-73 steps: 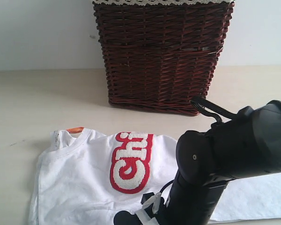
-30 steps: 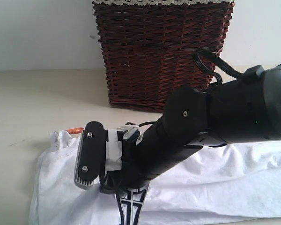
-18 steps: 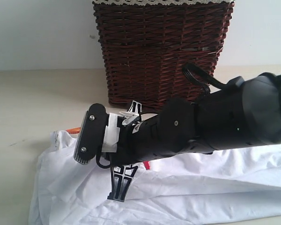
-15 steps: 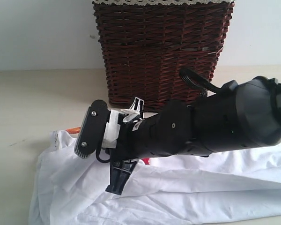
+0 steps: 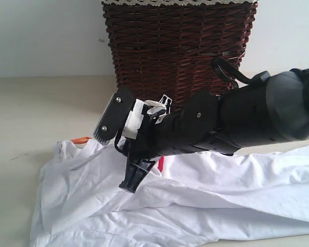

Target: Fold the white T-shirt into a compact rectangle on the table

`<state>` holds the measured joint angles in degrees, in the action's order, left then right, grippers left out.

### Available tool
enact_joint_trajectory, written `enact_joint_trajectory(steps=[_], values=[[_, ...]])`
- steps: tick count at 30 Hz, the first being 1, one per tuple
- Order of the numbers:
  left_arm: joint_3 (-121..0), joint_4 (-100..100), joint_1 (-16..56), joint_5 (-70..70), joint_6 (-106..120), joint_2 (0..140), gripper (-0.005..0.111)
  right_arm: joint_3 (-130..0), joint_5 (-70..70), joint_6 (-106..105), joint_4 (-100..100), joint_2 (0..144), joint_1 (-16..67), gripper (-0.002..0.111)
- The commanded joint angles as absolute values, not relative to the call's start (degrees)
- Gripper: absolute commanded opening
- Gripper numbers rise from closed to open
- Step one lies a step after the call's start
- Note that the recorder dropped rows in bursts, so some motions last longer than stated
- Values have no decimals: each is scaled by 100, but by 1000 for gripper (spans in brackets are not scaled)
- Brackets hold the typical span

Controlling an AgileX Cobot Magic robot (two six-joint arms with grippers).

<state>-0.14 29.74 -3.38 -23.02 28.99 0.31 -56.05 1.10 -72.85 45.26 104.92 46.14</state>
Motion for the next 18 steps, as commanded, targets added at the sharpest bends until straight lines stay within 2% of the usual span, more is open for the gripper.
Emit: enact_joint_trajectory(steps=[1, 4, 8, 11, 15, 18], values=[[0, 2954, -353, -2258, 2870, 0, 0, -5639, 1285, -7168, 4530, 10490, 4594, 46], [0, 2954, -353, -2258, 2870, 0, 0, -5639, 1445, -7180, 4510, 10465, 4594, 47], [0, 2954, -353, -2258, 2870, 0, 0, -5639, 380, -7180, 4502, 10310, 4594, 47], [0, 2954, -353, -2258, 2870, 0, 0, -5639, 249, -7180, 4502, 10284, 4594, 47], [0, 2954, -353, -2258, 2870, 0, 0, -5639, 1203, -7211, 4485, 10337, 4594, 44], [0, 2954, -353, -2258, 2870, 0, 0, -5716, 3153, -8395, 4316, 10325, 4594, 40]])
